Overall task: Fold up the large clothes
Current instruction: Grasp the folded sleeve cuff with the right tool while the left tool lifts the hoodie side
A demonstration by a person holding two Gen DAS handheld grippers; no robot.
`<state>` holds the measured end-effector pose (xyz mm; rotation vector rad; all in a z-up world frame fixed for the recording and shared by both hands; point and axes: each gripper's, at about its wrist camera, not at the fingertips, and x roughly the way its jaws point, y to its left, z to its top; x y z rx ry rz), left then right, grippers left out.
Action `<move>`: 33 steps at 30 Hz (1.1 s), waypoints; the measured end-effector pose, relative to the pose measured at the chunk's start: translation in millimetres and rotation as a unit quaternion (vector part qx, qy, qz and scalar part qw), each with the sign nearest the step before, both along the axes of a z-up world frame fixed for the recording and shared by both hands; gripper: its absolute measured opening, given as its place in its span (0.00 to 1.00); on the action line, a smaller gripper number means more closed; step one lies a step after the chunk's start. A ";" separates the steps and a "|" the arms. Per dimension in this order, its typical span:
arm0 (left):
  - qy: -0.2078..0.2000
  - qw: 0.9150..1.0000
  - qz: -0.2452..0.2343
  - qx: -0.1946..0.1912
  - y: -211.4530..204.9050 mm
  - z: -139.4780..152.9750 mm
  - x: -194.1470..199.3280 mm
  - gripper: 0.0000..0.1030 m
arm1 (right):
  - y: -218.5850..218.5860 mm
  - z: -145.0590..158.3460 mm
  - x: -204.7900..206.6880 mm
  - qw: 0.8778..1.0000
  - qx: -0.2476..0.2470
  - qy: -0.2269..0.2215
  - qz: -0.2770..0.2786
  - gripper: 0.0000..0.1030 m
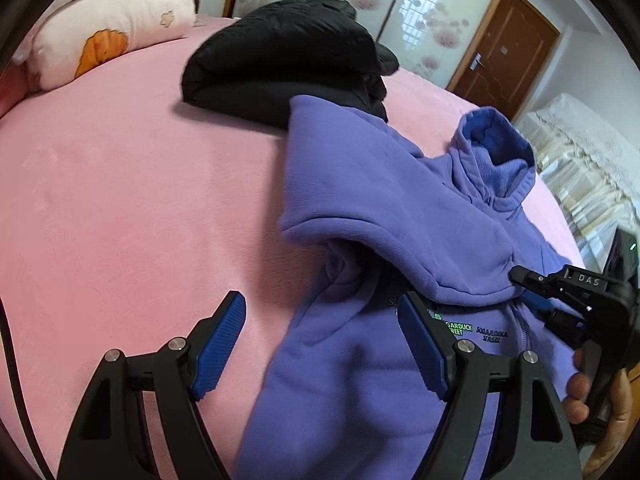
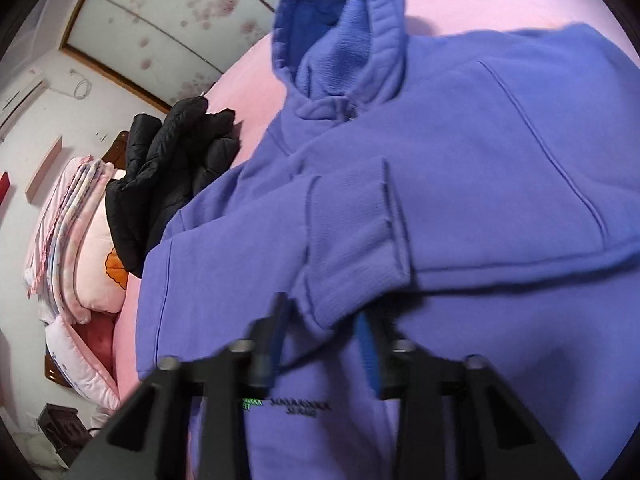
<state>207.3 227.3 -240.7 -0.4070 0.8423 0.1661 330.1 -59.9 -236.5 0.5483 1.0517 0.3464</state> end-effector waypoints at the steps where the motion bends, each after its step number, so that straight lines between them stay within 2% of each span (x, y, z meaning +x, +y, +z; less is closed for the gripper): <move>1: -0.001 1.000 0.000 0.002 -1.7 -0.8 6.1 0.75 | 3.6 6.3 -1.2 1.000 -0.008 -0.013 0.007 0.16; 4: -0.006 1.000 0.004 -0.004 -4.7 -2.2 17.9 0.75 | 12.8 42.9 -10.9 0.995 -0.026 -0.087 0.027 0.15; 7: -0.015 1.000 0.007 -0.017 -7.6 -2.4 31.2 0.75 | 18.7 86.5 -16.8 0.985 -0.043 -0.159 0.039 0.15; 10: -0.005 1.000 0.025 0.003 -12.8 -2.0 46.9 0.75 | 18.6 126.1 -16.8 0.973 -0.058 -0.218 0.045 0.15; 12: 0.010 0.999 0.046 0.016 -12.3 -2.0 54.2 0.69 | 16.3 144.5 -13.0 0.966 -0.075 -0.246 0.038 0.15; 14: 0.019 0.998 0.067 0.001 -4.8 -4.1 60.0 0.50 | 6.3 156.0 -5.9 0.962 -0.083 -0.258 0.022 0.15; 16: 0.027 0.996 0.079 -0.025 3.7 -9.0 62.8 0.46 | -7.5 159.0 0.1 0.960 -0.090 -0.265 0.004 0.15; 19: 0.030 0.995 0.076 -0.052 7.5 -13.6 63.5 0.37 | -27.6 145.2 15.7 0.965 -0.098 -0.245 -0.011 0.15; 21: 0.036 0.996 0.070 -0.040 1.9 -14.4 63.5 0.37 | -35.6 122.7 24.8 0.969 -0.121 -0.213 -0.020 0.15; 25: 0.054 0.996 0.060 -0.028 -5.2 -20.3 64.7 0.48 | -55.8 81.2 27.3 0.976 -0.140 -0.159 -0.061 0.15; 29: 0.059 0.997 0.039 -0.002 -16.4 -23.5 65.2 0.48 | -76.7 46.6 14.5 0.976 -0.151 -0.115 -0.104 0.15; 33: 0.065 0.997 0.030 0.018 -23.1 -25.6 68.3 0.47 | -76.3 16.9 -0.9 0.970 -0.191 -0.087 -0.120 0.15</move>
